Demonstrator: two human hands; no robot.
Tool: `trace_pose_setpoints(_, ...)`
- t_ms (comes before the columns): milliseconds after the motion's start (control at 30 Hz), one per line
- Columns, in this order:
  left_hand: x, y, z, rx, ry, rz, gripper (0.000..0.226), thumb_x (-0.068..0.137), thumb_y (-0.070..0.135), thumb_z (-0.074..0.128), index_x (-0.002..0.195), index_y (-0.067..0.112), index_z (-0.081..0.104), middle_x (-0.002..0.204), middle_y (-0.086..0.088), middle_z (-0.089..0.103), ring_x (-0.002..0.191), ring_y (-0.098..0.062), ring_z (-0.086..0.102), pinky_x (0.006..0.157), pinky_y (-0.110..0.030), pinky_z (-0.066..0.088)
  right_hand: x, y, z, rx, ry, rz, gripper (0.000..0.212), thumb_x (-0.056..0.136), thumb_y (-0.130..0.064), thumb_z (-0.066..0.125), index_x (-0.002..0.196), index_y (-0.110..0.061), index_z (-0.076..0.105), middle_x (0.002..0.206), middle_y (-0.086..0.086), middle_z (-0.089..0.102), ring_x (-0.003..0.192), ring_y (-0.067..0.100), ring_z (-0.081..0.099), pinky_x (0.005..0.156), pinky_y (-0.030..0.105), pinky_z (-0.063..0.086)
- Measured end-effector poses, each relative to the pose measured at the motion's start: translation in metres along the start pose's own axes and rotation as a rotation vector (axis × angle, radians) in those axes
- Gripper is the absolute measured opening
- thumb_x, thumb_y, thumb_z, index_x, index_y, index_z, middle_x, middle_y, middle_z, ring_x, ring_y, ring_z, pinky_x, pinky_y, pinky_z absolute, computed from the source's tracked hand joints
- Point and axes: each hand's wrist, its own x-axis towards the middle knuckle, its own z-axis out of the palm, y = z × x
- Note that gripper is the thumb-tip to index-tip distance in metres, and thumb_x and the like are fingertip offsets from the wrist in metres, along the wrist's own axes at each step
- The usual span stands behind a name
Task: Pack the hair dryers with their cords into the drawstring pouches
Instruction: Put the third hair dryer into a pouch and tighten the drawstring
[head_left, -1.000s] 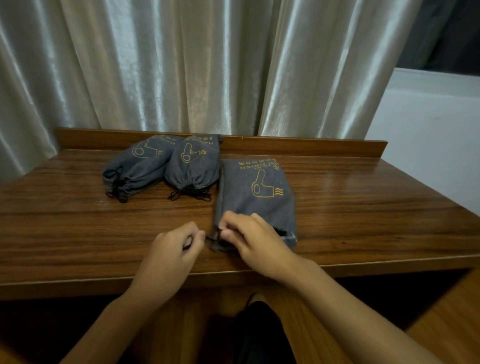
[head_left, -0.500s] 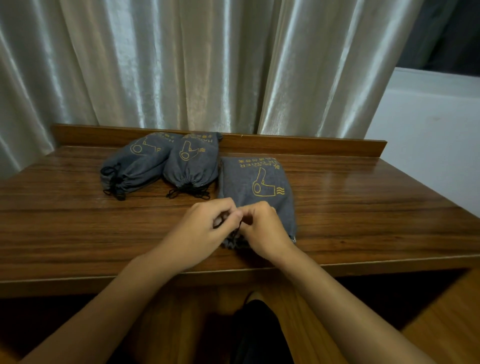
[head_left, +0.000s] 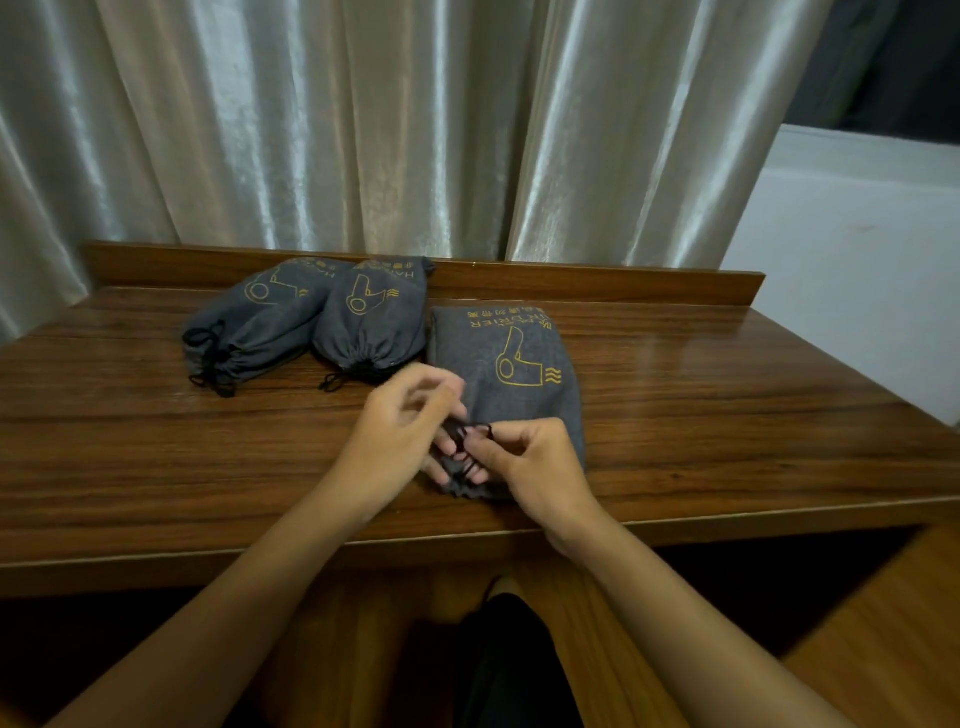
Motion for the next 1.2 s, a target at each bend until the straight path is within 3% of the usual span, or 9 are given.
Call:
trace_pose_setpoints(100, -0.005, -0.005, -0.001, -0.057, 0.110, -0.116, 0.010, 0.098, 0.011, 0.053, 0.104, 0.006, 0.059, 0.092, -0.017, 0.061, 0.057, -0.010, 0.060, 0.042, -0.035, 0.056, -0.001, 0.004, 0.000, 0.086, 0.034, 0.045, 0.014, 0.093, -0.003, 0.061, 0.095, -0.005, 0.075, 0.068, -0.001, 0.071, 0.056, 0.005, 0.061, 0.059, 0.016, 0.052)
trace_pose_setpoints(300, -0.007, -0.017, -0.001, 0.203, -0.019, -0.016, 0.009, 0.088, 0.006, 0.068, 0.096, 0.007, 0.070, 0.086, -0.017, 0.070, 0.046, -0.001, 0.056, 0.041, -0.016, 0.044, -0.001, 0.001, -0.002, 0.154, 0.056, 0.063, 0.015, 0.093, -0.003, 0.063, 0.100, 0.003, 0.074, 0.070, 0.009, 0.070, 0.055, 0.009, 0.060, 0.057, 0.017, 0.053)
trace_pose_setpoints(433, -0.003, -0.018, 0.002, 0.181, 0.039, 0.007, 0.008, 0.085, 0.009, 0.072, 0.091, 0.013, 0.076, 0.072, 0.004, 0.072, 0.044, 0.003, 0.052, 0.040, -0.012, 0.039, -0.001, -0.001, -0.004, 0.166, 0.060, 0.086, 0.015, 0.094, -0.004, 0.061, 0.098, 0.007, 0.072, 0.070, 0.013, 0.071, 0.057, 0.012, 0.064, 0.052, 0.018, 0.052)
trace_pose_setpoints(533, -0.003, -0.020, 0.004, 0.075, 0.167, -0.066, 0.010, 0.085, 0.009, 0.072, 0.083, 0.018, 0.077, 0.067, 0.004, 0.071, 0.048, -0.001, 0.052, 0.041, -0.017, 0.042, 0.001, -0.001, -0.006, 0.140, 0.100, 0.127, 0.015, 0.095, -0.010, 0.063, 0.093, 0.000, 0.074, 0.078, 0.014, 0.075, 0.063, 0.014, 0.069, 0.051, 0.021, 0.052)
trace_pose_setpoints(600, -0.005, -0.021, 0.005, 0.033, 0.179, -0.090, 0.006, 0.086, 0.009, 0.071, 0.085, 0.014, 0.075, 0.071, -0.005, 0.070, 0.051, -0.004, 0.054, 0.043, -0.019, 0.046, 0.002, 0.002, -0.009, -0.036, 0.150, 0.087, 0.013, 0.093, -0.017, 0.067, 0.088, -0.012, 0.077, 0.077, 0.005, 0.077, 0.070, 0.015, 0.072, 0.057, 0.027, 0.053)
trace_pose_setpoints(733, -0.013, -0.020, 0.006, 0.198, 0.116, 0.105, 0.008, 0.084, 0.007, 0.072, 0.083, 0.014, 0.073, 0.070, 0.004, 0.067, 0.054, -0.002, 0.055, 0.049, -0.014, 0.043, 0.006, 0.005, -0.012, -0.287, 0.178, -0.023, 0.011, 0.090, -0.023, 0.071, 0.081, -0.020, 0.078, 0.072, -0.007, 0.075, 0.070, 0.007, 0.072, 0.069, 0.032, 0.058)
trace_pose_setpoints(900, -0.025, -0.021, 0.006, 0.594, 0.067, 0.425, 0.010, 0.079, 0.015, 0.079, 0.083, 0.021, 0.071, 0.079, 0.009, 0.060, 0.066, -0.012, 0.056, 0.058, -0.030, 0.047, 0.011, 0.002, -0.008, -0.151, 0.207, 0.090, 0.014, 0.088, -0.017, 0.073, 0.075, -0.018, 0.076, 0.072, 0.008, 0.075, 0.067, 0.014, 0.066, 0.067, 0.034, 0.054)
trace_pose_setpoints(1067, -0.025, -0.020, 0.008, 0.625, 0.098, 0.467, 0.007, 0.081, 0.020, 0.077, 0.081, 0.023, 0.070, 0.079, 0.009, 0.059, 0.065, -0.012, 0.055, 0.058, -0.039, 0.048, 0.012, -0.006, -0.009, -0.128, 0.167, 0.150, 0.014, 0.090, -0.015, 0.070, 0.078, -0.012, 0.075, 0.065, 0.011, 0.072, 0.056, 0.015, 0.065, 0.050, 0.020, 0.046)
trace_pose_setpoints(1200, -0.025, -0.019, 0.009, 0.641, 0.085, 0.466, 0.008, 0.080, 0.022, 0.077, 0.081, 0.025, 0.070, 0.080, 0.010, 0.059, 0.067, -0.009, 0.055, 0.058, -0.039, 0.049, 0.013, -0.012, -0.010, -0.077, 0.139, 0.179, 0.012, 0.091, -0.009, 0.068, 0.081, -0.006, 0.075, 0.070, 0.015, 0.073, 0.057, 0.020, 0.067, 0.057, 0.028, 0.057)
